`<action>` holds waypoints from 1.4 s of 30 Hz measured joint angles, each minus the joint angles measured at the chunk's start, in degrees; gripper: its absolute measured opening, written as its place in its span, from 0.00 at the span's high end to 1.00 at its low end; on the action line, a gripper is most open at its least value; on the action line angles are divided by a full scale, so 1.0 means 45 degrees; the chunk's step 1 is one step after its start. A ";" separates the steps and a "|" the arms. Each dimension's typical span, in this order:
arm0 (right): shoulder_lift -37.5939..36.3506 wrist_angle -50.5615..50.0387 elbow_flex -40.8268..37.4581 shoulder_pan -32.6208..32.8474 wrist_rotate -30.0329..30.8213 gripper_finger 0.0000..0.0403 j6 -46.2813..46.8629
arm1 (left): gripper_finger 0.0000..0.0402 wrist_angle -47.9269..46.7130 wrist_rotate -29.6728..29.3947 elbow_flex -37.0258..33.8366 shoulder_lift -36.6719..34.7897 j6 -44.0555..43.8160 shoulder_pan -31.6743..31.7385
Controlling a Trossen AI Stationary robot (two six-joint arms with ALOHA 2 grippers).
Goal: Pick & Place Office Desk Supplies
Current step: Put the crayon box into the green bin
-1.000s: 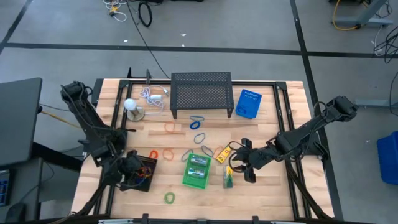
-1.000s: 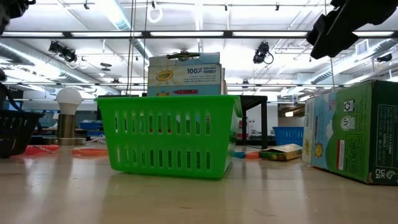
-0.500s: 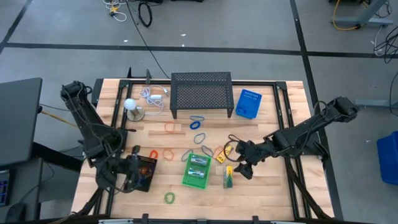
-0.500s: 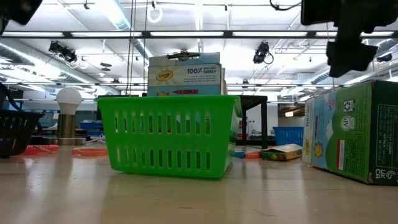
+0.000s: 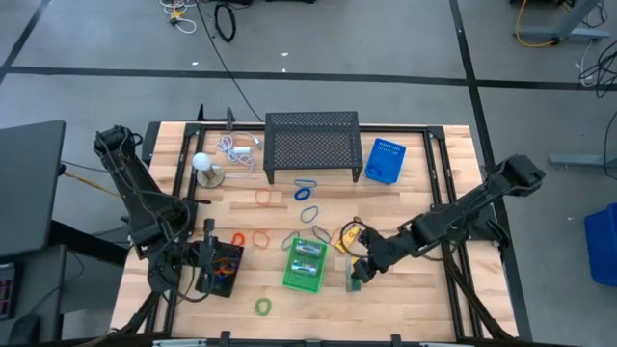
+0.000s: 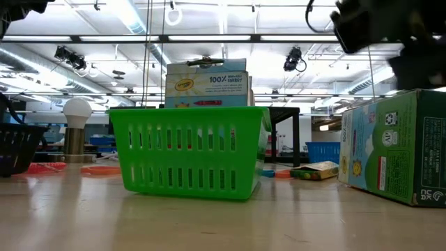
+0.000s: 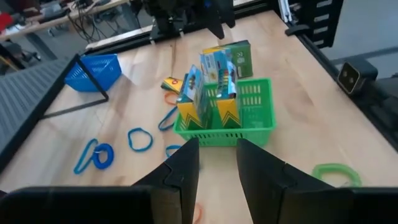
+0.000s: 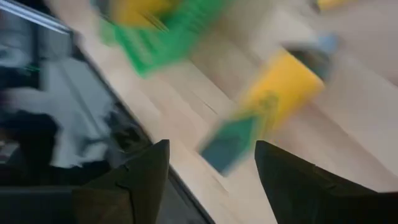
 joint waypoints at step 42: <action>0.3036 -0.3505 0.2272 -0.0830 -0.0629 0.40 0.1707 | 0.71 -0.0588 -0.0724 -0.0015 0.0019 0.0656 -0.1185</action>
